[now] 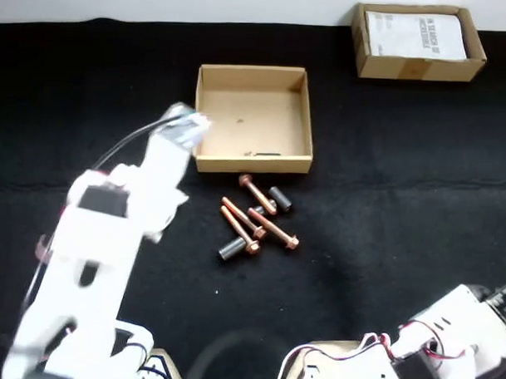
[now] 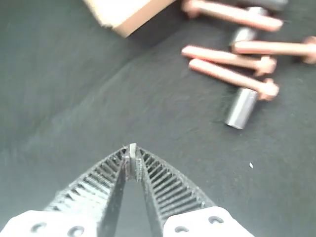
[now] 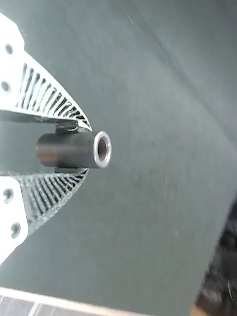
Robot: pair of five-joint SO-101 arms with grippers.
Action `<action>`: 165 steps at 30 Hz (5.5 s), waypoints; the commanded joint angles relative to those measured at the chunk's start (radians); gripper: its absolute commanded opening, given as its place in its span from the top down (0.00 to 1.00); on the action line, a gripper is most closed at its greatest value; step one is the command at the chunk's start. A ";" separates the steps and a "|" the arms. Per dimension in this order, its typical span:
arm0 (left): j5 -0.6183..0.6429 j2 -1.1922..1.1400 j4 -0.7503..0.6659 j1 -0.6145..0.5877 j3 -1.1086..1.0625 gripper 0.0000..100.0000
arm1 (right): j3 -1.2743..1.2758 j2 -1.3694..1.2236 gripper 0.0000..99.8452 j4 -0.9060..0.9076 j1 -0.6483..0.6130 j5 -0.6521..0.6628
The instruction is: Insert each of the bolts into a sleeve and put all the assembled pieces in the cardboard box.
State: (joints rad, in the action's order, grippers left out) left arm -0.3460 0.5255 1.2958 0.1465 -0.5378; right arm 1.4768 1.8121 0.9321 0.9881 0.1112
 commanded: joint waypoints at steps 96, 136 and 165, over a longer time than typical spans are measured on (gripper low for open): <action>0.423 -0.615 0.474 0.325 2.069 0.99 | -0.111 -0.002 0.99 -0.160 -1.129 -0.175; 0.506 0.153 -1.108 0.529 -0.113 0.99 | -0.162 -0.002 0.99 -0.033 -1.402 -0.173; 0.631 0.142 -1.086 0.521 -0.266 0.99 | -0.133 -0.002 0.99 -0.093 -1.400 -0.172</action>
State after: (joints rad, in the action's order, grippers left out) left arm 0.2831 0.6621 0.2846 0.6989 -0.8048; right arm 1.3587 1.8105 0.8615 -0.4051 -0.0545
